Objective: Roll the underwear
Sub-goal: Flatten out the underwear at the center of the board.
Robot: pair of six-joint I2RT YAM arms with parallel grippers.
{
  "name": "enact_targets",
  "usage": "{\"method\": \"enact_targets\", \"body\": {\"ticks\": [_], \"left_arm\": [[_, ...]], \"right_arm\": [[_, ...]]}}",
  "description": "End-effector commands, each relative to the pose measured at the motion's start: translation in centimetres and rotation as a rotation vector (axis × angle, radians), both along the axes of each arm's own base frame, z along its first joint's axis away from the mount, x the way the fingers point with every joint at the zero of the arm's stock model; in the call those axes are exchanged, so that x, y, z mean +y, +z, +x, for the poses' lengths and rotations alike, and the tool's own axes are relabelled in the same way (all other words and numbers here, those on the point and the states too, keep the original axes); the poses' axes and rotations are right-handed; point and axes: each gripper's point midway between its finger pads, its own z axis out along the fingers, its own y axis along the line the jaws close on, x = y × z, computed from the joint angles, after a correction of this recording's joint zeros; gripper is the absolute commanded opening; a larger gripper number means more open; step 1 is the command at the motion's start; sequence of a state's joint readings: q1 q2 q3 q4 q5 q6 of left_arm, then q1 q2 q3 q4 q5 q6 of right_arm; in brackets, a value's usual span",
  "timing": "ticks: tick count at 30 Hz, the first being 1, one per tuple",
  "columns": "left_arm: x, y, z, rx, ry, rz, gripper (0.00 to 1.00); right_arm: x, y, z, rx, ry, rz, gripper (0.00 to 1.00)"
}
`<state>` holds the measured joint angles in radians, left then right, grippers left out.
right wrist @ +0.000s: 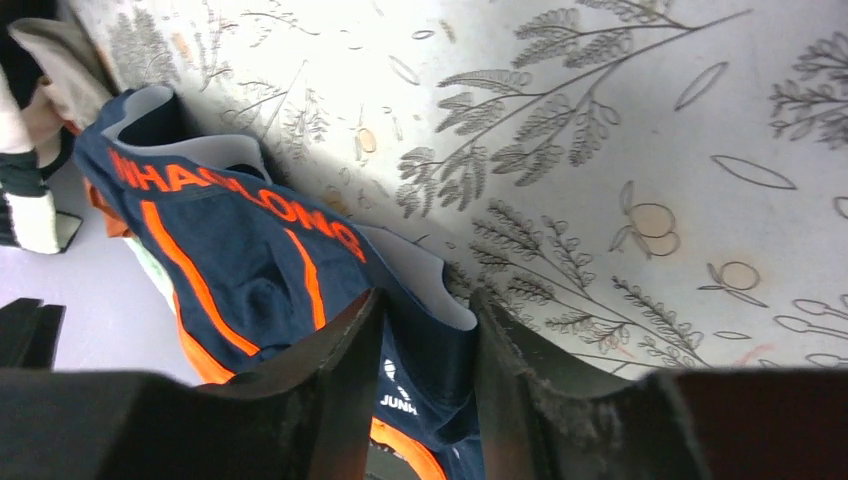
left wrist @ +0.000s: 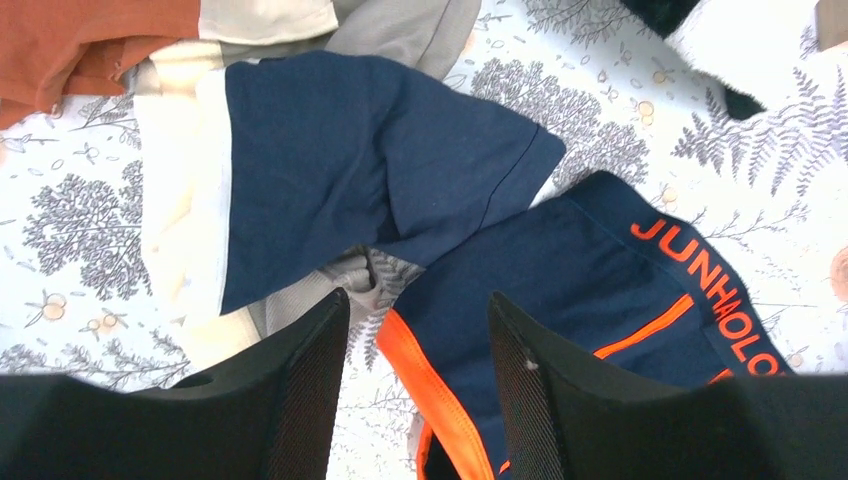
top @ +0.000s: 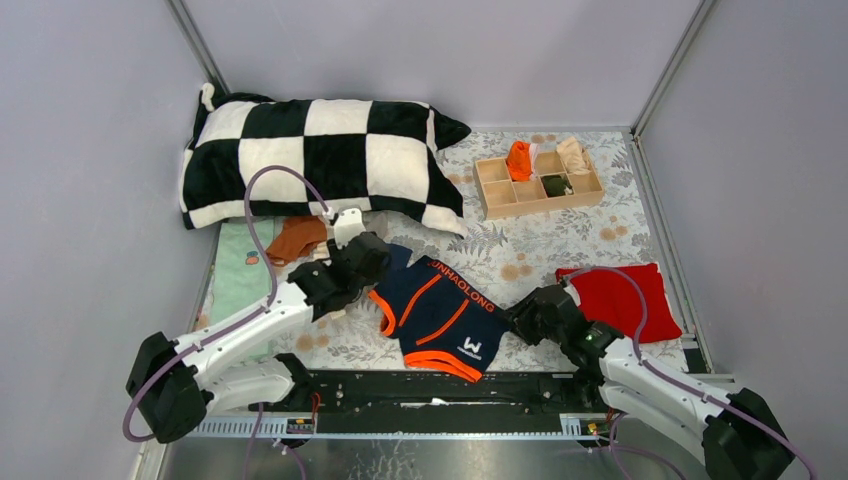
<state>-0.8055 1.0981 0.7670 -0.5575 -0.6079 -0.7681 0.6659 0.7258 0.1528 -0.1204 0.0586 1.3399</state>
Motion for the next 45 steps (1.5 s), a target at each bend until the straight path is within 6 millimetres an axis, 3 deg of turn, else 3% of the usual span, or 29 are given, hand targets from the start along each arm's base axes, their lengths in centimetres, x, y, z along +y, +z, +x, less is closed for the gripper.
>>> {"method": "enact_targets", "body": {"ticks": [1,6,12,19,29,38,45], "left_arm": [[-2.3,1.6,1.8,-0.044,-0.089,-0.122,0.59],[-5.0,2.2,2.8,-0.064,-0.211,-0.197,0.64],[-8.8,2.2,4.2,-0.06,-0.35,-0.258,0.67],[-13.1,-0.1,6.6,-0.009,-0.466,-0.259,0.69],[-18.0,-2.6,9.5,0.023,-0.69,-0.229,0.65],[-20.5,-4.7,10.8,0.072,-0.842,-0.277,0.66],[-21.3,-6.8,11.9,0.096,-0.893,-0.23,0.64]], "right_arm": [[-0.5,-0.1,0.7,-0.025,-0.01,-0.051,0.33],[-3.3,2.2,2.0,-0.103,-0.02,-0.253,0.0],[-6.9,4.8,1.2,-0.092,-0.009,-0.46,0.0],[-6.6,4.1,-1.6,-0.007,0.103,-0.445,0.0],[-7.1,5.6,-1.8,-0.037,0.069,-0.417,0.0],[-6.3,6.2,-1.4,-0.057,0.091,-0.398,0.0],[-5.5,6.3,-1.2,-0.065,0.111,-0.371,0.0]]}}
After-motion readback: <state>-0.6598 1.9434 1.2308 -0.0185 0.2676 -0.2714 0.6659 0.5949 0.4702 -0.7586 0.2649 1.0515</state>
